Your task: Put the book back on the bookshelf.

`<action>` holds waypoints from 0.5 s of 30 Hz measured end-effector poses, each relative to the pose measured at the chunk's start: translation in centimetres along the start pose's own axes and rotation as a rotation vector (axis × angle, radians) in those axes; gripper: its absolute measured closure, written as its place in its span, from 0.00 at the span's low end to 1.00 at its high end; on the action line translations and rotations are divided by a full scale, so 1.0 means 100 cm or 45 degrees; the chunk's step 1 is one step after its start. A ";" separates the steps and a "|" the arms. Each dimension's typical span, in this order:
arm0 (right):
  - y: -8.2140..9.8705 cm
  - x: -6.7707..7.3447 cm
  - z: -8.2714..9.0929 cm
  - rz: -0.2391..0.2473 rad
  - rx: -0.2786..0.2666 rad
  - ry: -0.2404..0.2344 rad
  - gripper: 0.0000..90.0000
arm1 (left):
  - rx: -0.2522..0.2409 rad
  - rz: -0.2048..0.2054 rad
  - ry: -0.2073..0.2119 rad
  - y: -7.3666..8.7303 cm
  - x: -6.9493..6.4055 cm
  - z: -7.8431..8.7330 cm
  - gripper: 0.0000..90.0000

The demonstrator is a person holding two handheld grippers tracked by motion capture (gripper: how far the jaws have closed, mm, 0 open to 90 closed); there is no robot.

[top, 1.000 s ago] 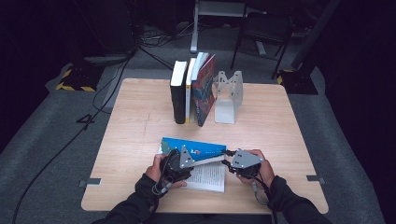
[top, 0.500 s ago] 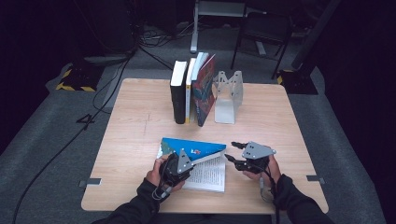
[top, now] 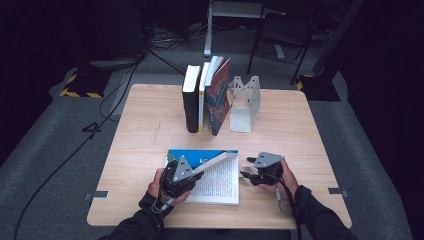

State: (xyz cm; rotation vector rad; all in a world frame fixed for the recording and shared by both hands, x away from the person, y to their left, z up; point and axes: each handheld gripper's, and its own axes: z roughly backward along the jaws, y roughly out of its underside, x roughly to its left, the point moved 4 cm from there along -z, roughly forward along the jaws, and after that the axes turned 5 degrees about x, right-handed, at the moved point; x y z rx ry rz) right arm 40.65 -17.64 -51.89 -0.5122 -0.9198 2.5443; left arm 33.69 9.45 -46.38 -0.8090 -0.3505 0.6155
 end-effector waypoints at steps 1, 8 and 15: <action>0.000 0.001 -0.004 0.006 0.011 -0.002 0.47 | -0.008 0.006 0.005 0.000 0.001 0.001 0.85; -0.003 0.006 -0.013 -0.023 -0.052 -0.126 0.48 | -0.030 0.004 0.035 0.001 0.003 0.007 0.85; -0.018 0.013 0.016 -0.098 -0.285 -0.239 0.70 | -0.075 0.062 0.061 -0.004 0.000 0.028 0.84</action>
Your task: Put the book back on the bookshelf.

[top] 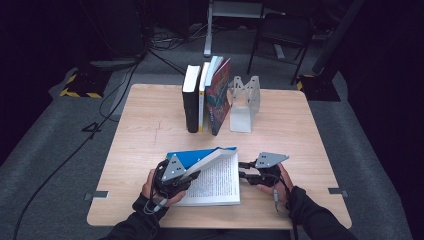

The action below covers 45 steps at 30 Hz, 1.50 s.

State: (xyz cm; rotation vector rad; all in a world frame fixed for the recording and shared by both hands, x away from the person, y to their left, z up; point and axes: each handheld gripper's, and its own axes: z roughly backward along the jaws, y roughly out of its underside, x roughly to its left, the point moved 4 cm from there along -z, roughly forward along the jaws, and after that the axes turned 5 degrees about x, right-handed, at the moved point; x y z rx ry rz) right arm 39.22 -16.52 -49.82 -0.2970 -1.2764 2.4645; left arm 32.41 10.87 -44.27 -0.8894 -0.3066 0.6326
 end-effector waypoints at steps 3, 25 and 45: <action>-0.015 0.005 0.011 0.004 -0.081 -0.022 0.70 | -0.028 0.056 0.038 0.001 0.000 0.008 0.84; -0.055 0.021 0.015 0.012 -0.253 -0.117 0.68 | -0.048 0.102 0.138 0.019 0.002 0.017 0.77; -0.078 -0.008 0.050 0.026 -0.394 0.007 0.76 | -0.212 -0.065 0.213 -0.046 0.000 -0.020 0.83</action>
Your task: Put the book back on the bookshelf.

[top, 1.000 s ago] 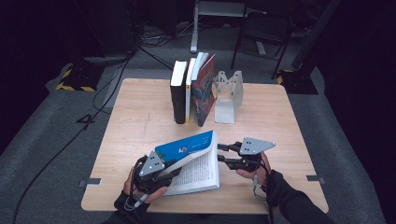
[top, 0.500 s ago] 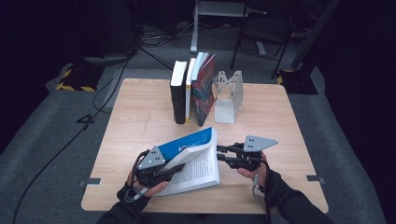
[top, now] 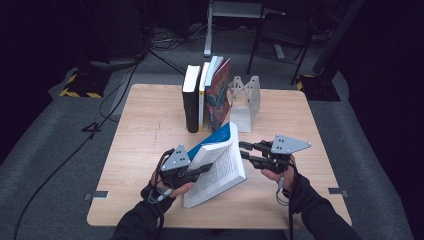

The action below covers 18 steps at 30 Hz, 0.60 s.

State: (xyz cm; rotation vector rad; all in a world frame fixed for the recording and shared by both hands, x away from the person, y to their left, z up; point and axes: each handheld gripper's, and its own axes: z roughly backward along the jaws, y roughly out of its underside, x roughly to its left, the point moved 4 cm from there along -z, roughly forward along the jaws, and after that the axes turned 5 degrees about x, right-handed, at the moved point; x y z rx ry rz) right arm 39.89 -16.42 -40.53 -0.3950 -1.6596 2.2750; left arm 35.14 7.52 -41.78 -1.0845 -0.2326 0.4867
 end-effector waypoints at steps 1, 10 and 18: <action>0.000 -0.006 0.002 -0.026 -0.009 -0.005 0.78 | 0.003 -0.012 0.005 -0.003 0.000 -0.006 0.82; -0.011 -0.018 0.004 -0.018 -0.028 -0.030 0.78 | -0.033 -0.047 -0.044 -0.005 -0.004 -0.003 0.77; -0.029 0.011 -0.010 0.020 -0.042 -0.099 0.72 | -0.061 -0.033 -0.126 0.014 -0.012 0.021 0.75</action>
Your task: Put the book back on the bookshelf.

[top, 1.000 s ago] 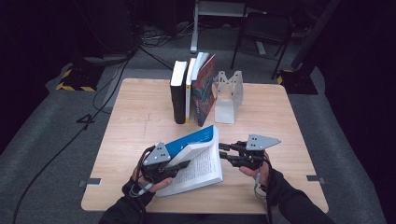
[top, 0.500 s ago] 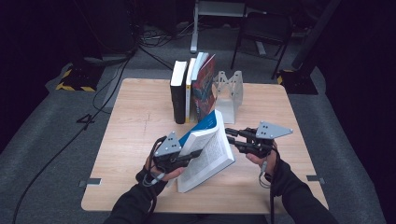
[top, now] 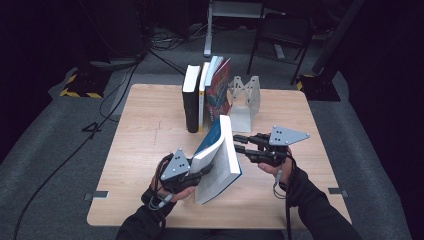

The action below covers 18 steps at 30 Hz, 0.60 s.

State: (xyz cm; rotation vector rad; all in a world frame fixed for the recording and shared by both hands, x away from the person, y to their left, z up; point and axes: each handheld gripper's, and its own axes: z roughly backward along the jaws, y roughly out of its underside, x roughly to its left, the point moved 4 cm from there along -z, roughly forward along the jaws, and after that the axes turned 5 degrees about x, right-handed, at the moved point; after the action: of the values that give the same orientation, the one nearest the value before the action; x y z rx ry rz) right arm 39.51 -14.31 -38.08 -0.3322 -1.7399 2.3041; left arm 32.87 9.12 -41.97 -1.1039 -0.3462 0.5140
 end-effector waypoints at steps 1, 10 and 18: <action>-0.002 0.004 -0.002 0.012 0.005 -0.011 0.70 | -0.013 0.017 0.000 0.003 0.001 0.002 0.76; -0.006 0.034 -0.026 0.119 0.070 -0.053 0.59 | 0.053 0.013 -0.135 0.014 0.001 0.019 0.69; 0.019 0.050 -0.032 0.148 0.160 -0.092 0.58 | 0.180 -0.052 -0.194 0.029 -0.012 0.023 0.54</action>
State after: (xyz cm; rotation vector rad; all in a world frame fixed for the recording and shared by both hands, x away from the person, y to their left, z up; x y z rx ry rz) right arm 35.75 -10.28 -40.96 -0.3391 -1.6388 2.5238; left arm 30.12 11.20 -43.71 -0.9218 -0.4573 0.5790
